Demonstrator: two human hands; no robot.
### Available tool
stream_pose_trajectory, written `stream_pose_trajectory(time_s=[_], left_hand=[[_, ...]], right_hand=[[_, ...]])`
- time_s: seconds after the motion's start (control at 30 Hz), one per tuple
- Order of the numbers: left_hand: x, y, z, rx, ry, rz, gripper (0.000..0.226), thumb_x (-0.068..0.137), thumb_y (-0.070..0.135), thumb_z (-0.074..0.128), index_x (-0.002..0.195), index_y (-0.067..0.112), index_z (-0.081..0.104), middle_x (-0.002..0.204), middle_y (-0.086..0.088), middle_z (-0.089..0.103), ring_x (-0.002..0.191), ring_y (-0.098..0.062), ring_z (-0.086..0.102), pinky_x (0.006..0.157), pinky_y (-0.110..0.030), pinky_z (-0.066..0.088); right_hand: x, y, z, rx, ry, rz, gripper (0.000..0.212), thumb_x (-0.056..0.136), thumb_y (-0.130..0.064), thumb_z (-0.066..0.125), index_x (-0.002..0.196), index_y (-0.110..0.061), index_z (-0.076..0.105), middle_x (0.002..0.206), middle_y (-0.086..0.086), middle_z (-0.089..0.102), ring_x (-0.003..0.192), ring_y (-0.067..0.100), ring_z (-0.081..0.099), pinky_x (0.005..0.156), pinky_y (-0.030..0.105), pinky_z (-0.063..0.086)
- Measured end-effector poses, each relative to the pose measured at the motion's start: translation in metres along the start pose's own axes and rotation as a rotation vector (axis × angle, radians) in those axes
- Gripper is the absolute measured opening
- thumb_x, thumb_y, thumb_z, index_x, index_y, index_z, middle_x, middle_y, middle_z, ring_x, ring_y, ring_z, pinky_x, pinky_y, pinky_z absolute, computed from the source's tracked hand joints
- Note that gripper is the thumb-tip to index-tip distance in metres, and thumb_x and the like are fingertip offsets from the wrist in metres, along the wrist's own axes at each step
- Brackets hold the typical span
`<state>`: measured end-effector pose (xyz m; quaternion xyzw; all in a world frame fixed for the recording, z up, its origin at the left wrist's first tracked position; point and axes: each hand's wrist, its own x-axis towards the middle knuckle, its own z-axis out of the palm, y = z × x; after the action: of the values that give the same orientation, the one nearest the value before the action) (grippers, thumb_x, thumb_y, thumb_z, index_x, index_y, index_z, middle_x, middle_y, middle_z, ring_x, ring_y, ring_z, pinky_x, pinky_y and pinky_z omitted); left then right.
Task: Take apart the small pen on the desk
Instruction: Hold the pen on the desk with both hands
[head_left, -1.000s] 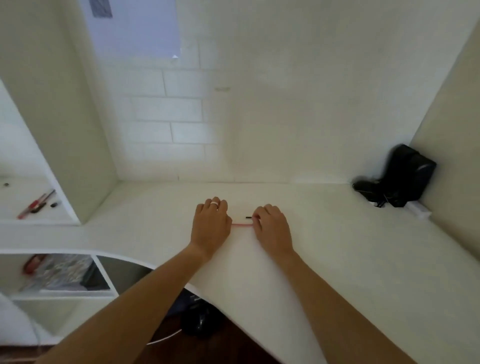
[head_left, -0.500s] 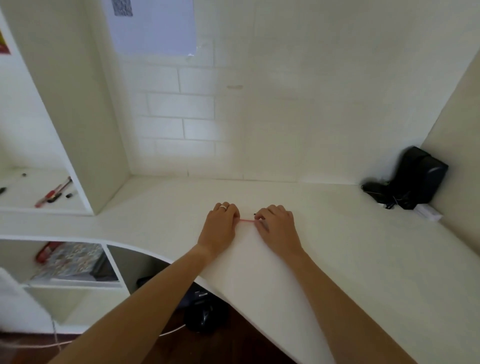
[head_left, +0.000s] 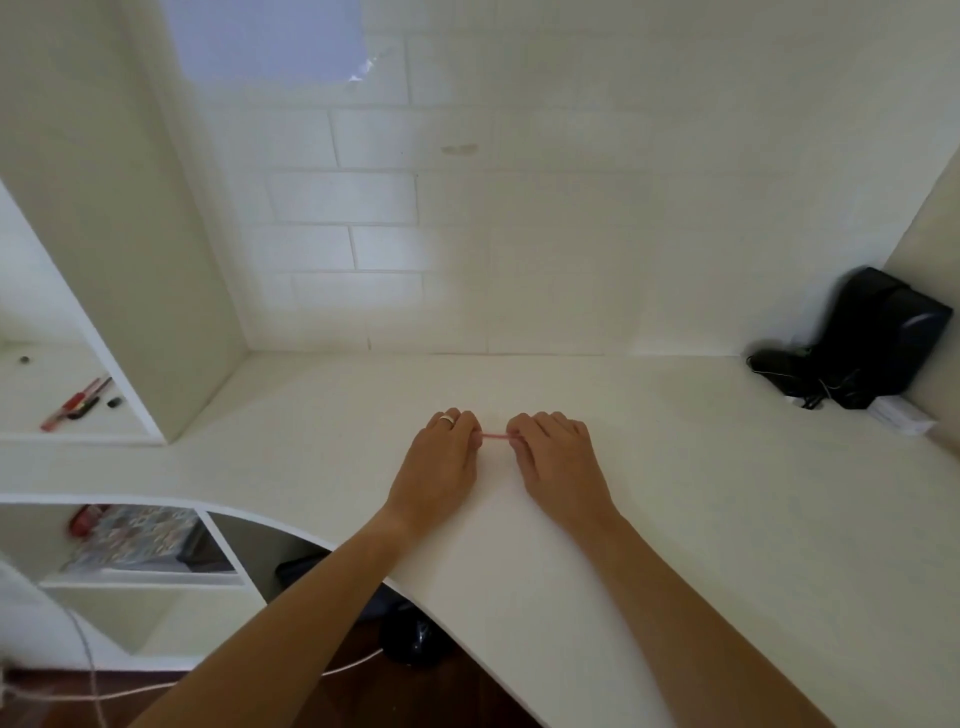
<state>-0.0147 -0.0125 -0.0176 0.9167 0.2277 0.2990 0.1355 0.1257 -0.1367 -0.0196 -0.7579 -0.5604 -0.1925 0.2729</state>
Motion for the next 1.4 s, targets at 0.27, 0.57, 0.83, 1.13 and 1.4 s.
stream_pose_trajectory(time_s=[0.27,0.57,0.83,1.13,1.4], left_hand=[[-0.002,-0.001,0.005,0.234,0.087,-0.076,0.022,0.101,0.022,0.036,0.087,0.017,0.052,0.087,0.003,0.053,0.084,-0.022,0.05,0.074,-0.034,0.034],[-0.003,0.01,-0.002,0.108,0.011,0.088,0.017,0.105,0.026,0.044,0.098,0.019,0.057,0.085,0.004,0.054,0.077,-0.018,0.053,0.067,-0.034,0.044],[-0.002,0.007,0.0,0.037,-0.026,0.143,0.02,0.106,0.023,0.042,0.101,0.016,0.061,0.087,0.003,0.052,0.078,-0.016,0.048,0.071,-0.037,0.045],[-0.006,0.007,-0.007,0.094,0.05,-0.006,0.026,0.102,0.034,0.035,0.095,0.023,0.058,0.083,0.006,0.055,0.076,-0.015,0.054,0.073,-0.033,0.039],[-0.004,0.003,-0.005,-0.03,-0.076,0.034,0.018,0.1,0.016,0.044,0.083,0.024,0.048,0.074,0.006,0.053,0.066,-0.018,0.049,0.058,-0.039,0.045]], right_hand=[[0.001,0.008,-0.002,0.157,0.024,0.128,0.01,0.098,-0.033,0.057,0.097,-0.029,0.067,0.085,-0.011,0.063,0.082,0.013,0.056,0.076,0.029,0.041],[0.001,0.005,-0.011,0.461,-0.025,0.121,0.013,0.1,-0.026,0.058,0.104,-0.023,0.069,0.09,-0.011,0.066,0.084,0.008,0.058,0.077,0.021,0.047],[-0.002,0.006,-0.006,0.174,-0.047,0.106,0.019,0.101,-0.037,0.05,0.097,-0.029,0.068,0.084,-0.012,0.061,0.081,0.01,0.051,0.078,0.031,0.038],[-0.001,0.011,0.001,0.086,-0.054,0.067,0.032,0.102,-0.038,0.032,0.098,-0.026,0.062,0.084,-0.008,0.058,0.079,0.019,0.053,0.074,0.033,0.037],[-0.001,-0.003,0.003,-0.044,-0.089,-0.101,0.022,0.105,-0.032,0.039,0.104,-0.023,0.059,0.087,-0.008,0.059,0.082,0.016,0.053,0.077,0.033,0.047]])
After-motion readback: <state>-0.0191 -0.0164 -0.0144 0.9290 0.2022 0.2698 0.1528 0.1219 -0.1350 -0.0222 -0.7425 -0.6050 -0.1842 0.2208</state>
